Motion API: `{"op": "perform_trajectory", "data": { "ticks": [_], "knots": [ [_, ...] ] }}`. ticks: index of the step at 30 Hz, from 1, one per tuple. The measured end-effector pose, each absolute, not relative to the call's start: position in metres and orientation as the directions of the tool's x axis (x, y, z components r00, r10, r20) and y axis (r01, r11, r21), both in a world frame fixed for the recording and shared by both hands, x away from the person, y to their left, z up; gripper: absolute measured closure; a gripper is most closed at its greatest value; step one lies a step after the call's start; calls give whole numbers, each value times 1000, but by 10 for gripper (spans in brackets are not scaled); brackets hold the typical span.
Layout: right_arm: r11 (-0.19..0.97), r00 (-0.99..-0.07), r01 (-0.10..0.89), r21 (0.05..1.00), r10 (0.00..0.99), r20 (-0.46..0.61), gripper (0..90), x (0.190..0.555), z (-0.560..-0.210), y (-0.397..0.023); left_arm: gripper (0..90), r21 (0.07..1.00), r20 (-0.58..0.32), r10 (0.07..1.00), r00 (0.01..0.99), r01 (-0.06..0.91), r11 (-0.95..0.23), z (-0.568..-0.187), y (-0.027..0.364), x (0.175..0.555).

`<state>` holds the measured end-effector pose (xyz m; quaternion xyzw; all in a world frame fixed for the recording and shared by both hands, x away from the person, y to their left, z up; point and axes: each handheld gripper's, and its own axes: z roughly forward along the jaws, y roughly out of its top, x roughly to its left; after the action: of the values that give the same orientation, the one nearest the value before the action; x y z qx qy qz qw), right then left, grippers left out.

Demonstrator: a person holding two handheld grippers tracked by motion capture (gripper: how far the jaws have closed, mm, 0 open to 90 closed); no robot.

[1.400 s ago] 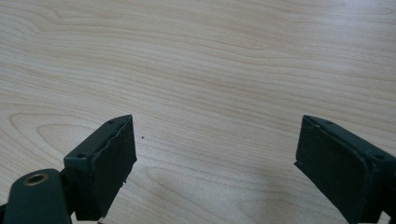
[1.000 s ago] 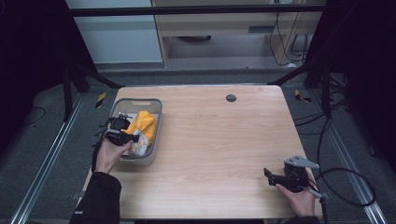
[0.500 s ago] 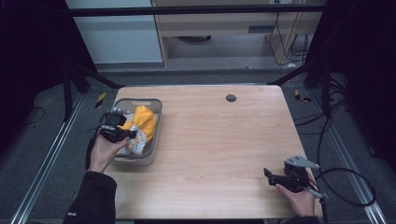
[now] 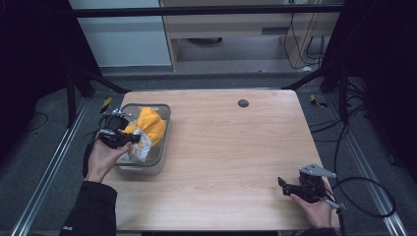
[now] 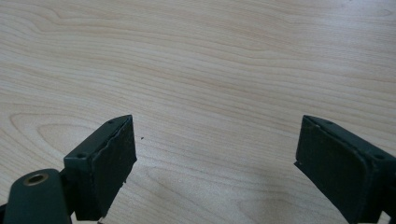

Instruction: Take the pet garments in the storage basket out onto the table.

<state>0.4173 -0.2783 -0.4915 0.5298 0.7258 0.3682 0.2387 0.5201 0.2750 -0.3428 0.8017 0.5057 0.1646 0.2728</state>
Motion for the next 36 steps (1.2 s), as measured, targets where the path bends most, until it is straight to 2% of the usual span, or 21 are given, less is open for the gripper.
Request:
{"op": "perform_trajectory", "data": {
  "ticks": [12,36],
  "knots": [
    [167,-324,593,787,945,44,120,417,-491,-278,824,637,4,877,480,675,-372,-320,268,505],
    [165,-324,592,789,945,45,119,417,-491,-278,823,659,11,781,625,583,-476,-299,225,482]
  ]
}}
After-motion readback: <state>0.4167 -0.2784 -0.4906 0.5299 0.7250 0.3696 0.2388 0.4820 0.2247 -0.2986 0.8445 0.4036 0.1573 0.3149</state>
